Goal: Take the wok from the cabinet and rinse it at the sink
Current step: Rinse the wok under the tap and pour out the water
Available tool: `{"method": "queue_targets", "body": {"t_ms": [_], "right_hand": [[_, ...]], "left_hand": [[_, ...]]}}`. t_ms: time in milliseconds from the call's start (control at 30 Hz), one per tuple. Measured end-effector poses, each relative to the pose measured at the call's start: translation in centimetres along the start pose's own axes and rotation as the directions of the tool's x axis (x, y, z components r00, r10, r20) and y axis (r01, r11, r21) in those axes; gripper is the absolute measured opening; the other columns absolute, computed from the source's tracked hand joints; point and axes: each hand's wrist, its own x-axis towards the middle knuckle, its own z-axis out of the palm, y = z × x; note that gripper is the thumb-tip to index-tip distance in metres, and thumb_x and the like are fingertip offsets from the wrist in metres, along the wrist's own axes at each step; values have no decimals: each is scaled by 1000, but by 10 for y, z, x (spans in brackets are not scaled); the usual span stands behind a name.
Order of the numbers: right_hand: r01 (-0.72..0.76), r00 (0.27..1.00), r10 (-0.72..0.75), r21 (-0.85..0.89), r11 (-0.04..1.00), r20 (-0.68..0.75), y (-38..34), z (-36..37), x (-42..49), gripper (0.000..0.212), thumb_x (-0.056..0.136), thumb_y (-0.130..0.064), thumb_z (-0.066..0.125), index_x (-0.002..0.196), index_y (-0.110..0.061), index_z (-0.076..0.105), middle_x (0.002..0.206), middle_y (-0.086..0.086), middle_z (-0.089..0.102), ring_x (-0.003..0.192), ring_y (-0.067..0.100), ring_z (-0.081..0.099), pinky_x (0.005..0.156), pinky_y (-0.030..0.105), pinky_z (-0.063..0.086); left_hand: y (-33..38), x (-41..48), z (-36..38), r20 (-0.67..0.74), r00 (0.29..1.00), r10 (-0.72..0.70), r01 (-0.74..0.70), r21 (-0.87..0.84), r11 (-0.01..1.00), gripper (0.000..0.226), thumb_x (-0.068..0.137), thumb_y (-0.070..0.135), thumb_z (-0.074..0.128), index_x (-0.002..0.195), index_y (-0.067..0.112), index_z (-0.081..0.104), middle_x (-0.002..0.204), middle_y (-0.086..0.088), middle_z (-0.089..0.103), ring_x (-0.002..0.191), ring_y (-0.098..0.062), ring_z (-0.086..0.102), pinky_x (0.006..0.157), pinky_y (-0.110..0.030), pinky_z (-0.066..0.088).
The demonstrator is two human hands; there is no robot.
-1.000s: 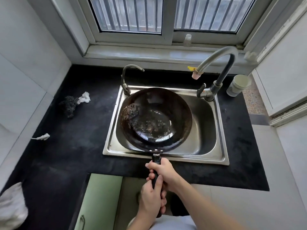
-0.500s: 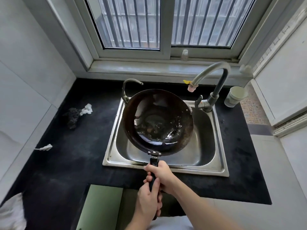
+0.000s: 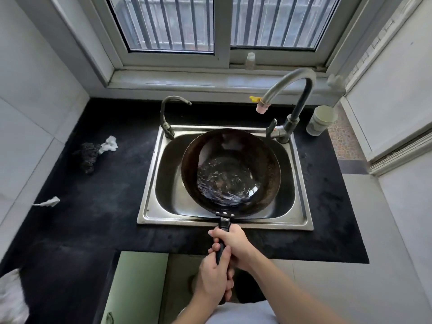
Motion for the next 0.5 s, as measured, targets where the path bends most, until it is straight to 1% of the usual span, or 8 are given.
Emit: {"method": "queue_targets", "body": {"t_ms": [100, 233, 400, 500], "right_hand": [[12, 1000, -12, 3, 1000, 12, -6, 8, 1, 23, 89, 0, 64, 73, -7, 49, 58, 3, 48, 45, 14, 48, 62, 37, 55], [8, 999, -8, -2, 1000, 47, -9, 25, -2, 21, 90, 2, 64, 81, -7, 47, 59, 4, 47, 45, 13, 46, 59, 36, 56], [6, 997, -6, -7, 1000, 72, 1, 40, -11, 25, 92, 0, 63, 72, -7, 50, 58, 4, 47, 45, 13, 47, 58, 34, 56], [-10, 997, 10, -5, 1000, 72, 12, 39, -14, 27, 92, -6, 66, 70, -7, 50, 59, 6, 47, 44, 14, 50, 64, 38, 56]], "left_hand": [[3, 0, -5, -21, 1000, 21, -20, 7, 1000, 40, 98, 36, 50, 70, 8, 53, 48, -2, 50, 33, -18, 41, 37, -25, 35], [6, -4, -16, -77, 996, 37, -37, 12, 999, 40, 98, 35, 49, 71, 6, 55, 46, -1, 50, 33, -16, 42, 35, -25, 34], [-7, -12, -28, -111, 992, 53, -44, 87, 995, 42, 98, 38, 48, 72, 6, 56, 47, -2, 52, 33, -16, 44, 35, -26, 36], [-16, -18, -31, -107, 993, 54, -44, 90, 995, 42, 98, 38, 49, 70, 8, 54, 47, -1, 52, 33, -16, 44, 35, -26, 35]]}}
